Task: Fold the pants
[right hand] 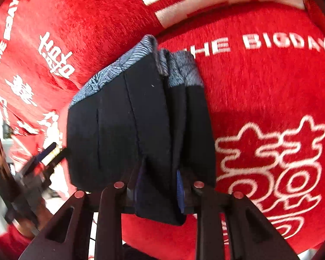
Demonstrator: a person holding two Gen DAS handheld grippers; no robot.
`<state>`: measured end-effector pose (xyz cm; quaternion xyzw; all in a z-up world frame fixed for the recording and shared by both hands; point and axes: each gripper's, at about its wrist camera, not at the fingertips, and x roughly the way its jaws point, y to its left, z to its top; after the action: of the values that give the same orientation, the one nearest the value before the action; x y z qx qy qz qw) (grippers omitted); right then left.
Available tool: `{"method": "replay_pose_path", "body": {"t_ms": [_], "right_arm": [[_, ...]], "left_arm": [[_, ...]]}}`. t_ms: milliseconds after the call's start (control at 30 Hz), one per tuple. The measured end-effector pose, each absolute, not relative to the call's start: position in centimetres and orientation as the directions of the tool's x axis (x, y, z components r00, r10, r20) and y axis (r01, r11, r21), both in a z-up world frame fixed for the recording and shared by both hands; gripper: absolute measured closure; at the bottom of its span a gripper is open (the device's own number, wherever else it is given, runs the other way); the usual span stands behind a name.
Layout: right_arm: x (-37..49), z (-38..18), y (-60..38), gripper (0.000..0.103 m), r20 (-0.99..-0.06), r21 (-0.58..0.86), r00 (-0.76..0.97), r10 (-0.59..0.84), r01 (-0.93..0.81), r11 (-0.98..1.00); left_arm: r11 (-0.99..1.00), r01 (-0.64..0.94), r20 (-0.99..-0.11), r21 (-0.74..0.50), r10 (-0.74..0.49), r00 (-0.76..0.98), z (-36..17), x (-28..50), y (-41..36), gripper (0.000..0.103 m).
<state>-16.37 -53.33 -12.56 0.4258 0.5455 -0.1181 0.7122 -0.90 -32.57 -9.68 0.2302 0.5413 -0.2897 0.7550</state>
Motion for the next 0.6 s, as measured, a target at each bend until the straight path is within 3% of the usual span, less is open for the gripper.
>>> {"method": "replay_pose_path", "body": {"t_ms": [33,133,267,433,600], "right_arm": [[-15.8,-12.3,-53.3,0.074,-0.895,0.442,0.358,0.267,0.623,0.646],[-14.3,-11.7,-53.6,0.055,-0.945,0.311,0.285,0.162,0.619,0.721],[-14.1,-10.0,-54.7,0.055,-0.961,0.236,0.267,0.066,0.678,0.696],[-13.9,-7.9,-53.1,0.06,-0.938,0.303,0.327,0.113,0.62,0.724],[-13.0,-10.0,-49.6,0.06,-0.952,0.287,0.263,0.158,0.583,0.76]], "left_arm": [[0.745,0.666,-0.952,0.034,-0.18,0.249,-9.9,-0.1,-32.1,0.033],[0.775,0.631,-0.957,0.034,-0.157,0.244,-10.4,0.9,-31.1,0.033],[0.796,0.605,-0.963,0.032,-0.136,0.231,-10.8,1.3,-29.7,0.033],[0.803,0.595,-0.972,0.028,-0.118,0.205,-11.6,1.5,-28.8,0.033],[0.795,0.607,-0.98,0.013,-0.111,0.166,-12.9,1.0,-28.7,0.033]]}}
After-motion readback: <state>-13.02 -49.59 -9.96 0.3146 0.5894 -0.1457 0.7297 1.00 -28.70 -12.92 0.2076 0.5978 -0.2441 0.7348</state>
